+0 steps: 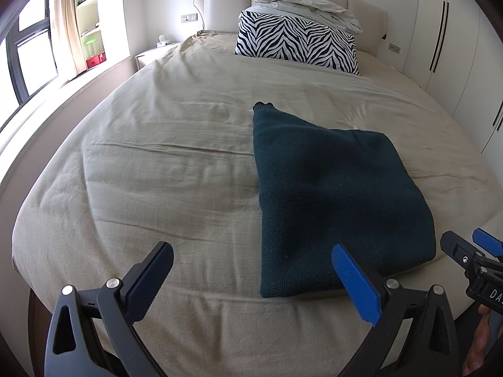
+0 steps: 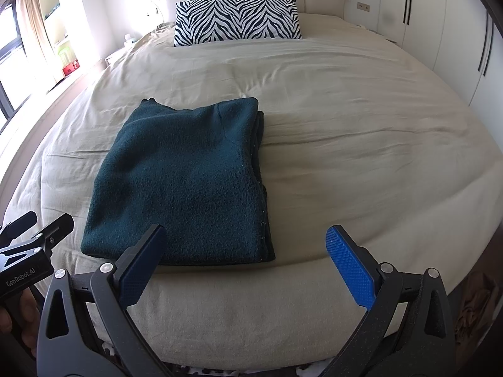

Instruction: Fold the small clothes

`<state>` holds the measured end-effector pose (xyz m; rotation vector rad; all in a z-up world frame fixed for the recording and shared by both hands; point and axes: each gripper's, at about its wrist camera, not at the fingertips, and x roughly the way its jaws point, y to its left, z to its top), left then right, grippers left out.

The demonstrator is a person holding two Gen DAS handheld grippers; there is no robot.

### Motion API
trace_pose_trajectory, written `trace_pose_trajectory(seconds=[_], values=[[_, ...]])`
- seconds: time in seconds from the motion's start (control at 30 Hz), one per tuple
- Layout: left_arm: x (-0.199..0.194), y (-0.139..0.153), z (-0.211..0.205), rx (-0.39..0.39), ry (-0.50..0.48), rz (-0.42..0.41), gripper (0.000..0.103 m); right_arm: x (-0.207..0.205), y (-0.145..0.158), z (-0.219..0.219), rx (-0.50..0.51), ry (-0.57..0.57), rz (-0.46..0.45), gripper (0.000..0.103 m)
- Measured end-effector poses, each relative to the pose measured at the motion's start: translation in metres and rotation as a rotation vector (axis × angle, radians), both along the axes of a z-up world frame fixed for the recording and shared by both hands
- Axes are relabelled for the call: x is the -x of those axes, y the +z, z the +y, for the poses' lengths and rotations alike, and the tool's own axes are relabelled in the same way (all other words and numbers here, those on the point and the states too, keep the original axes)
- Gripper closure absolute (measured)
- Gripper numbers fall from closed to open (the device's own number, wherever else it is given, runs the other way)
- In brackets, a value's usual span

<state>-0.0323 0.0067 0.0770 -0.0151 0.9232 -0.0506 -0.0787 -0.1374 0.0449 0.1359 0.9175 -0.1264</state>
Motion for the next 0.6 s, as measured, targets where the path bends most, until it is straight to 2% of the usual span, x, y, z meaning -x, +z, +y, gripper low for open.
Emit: trace_pose_trajectory(seconds=[0.6], values=[[0.0003,-0.0014,-0.0002,0.002,-0.003,0.001,0.000,0.0003,-0.0013,-0.0006,0.001,0.001,0.003,0.000]])
